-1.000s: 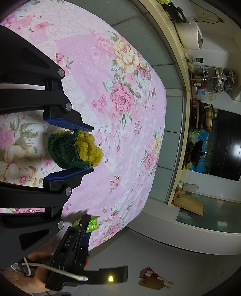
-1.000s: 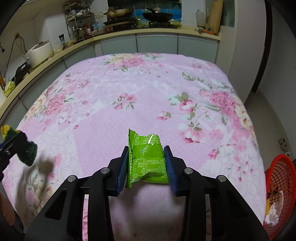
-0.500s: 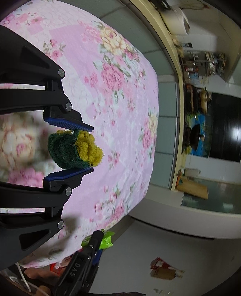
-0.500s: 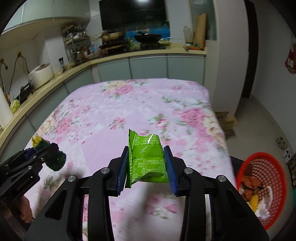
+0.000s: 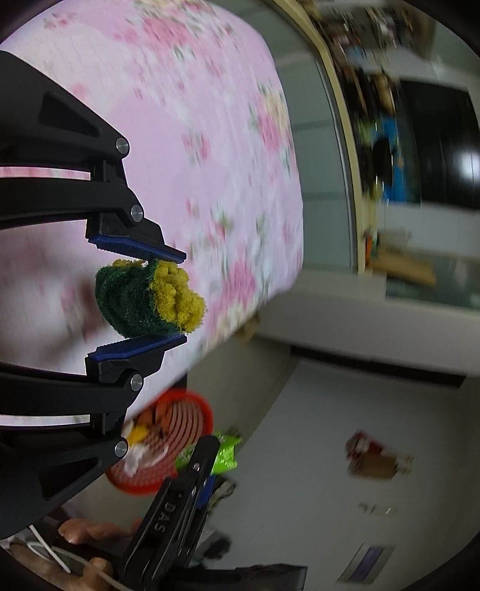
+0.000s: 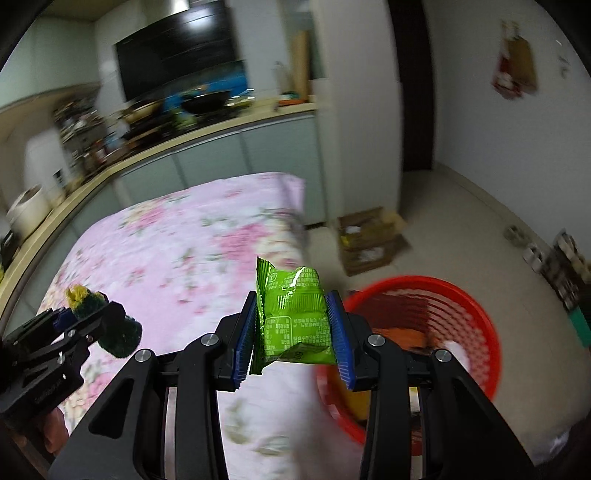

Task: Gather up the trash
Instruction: 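Lift the sponge and wrapper and carry both over the red basket, then open both tools to drop the sponge and wrapper into the basket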

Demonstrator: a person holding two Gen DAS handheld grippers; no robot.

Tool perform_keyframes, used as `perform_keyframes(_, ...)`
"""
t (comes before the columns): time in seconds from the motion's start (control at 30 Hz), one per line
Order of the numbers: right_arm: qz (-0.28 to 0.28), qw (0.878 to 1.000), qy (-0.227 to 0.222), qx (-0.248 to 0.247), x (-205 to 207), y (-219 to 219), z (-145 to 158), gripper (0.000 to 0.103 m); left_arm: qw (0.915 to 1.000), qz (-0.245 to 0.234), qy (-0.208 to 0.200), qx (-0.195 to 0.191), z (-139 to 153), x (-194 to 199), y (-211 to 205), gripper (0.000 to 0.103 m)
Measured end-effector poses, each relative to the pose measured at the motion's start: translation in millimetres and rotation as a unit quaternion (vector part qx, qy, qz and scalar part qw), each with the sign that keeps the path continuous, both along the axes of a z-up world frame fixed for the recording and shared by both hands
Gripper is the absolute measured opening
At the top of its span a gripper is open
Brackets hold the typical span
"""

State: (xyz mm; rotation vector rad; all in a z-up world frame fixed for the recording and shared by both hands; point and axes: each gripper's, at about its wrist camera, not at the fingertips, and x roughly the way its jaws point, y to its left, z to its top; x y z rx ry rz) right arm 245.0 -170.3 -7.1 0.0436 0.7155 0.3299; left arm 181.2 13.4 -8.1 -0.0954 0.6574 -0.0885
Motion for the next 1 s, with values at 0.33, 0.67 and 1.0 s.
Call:
perform_keyframes(0.33,-0.084,0.995,0.047,0.032,21,-69,-25,0.038,0.9926,-0.111,0.048,-0.014,-21,45,-86,0.037)
perform_keyframes(0.67,-0.115,0.982,0.088,0.118,37,-108,-40,0.064,0.9837,-0.156,0.084,-0.027,-50,71,-129,0.038)
perform_keyframes(1.0,-0.13,0.977,0.065,0.156,23,-123,-20,0.081,0.9884,-0.137,0.059,-0.029,-39,61,-119,0.084)
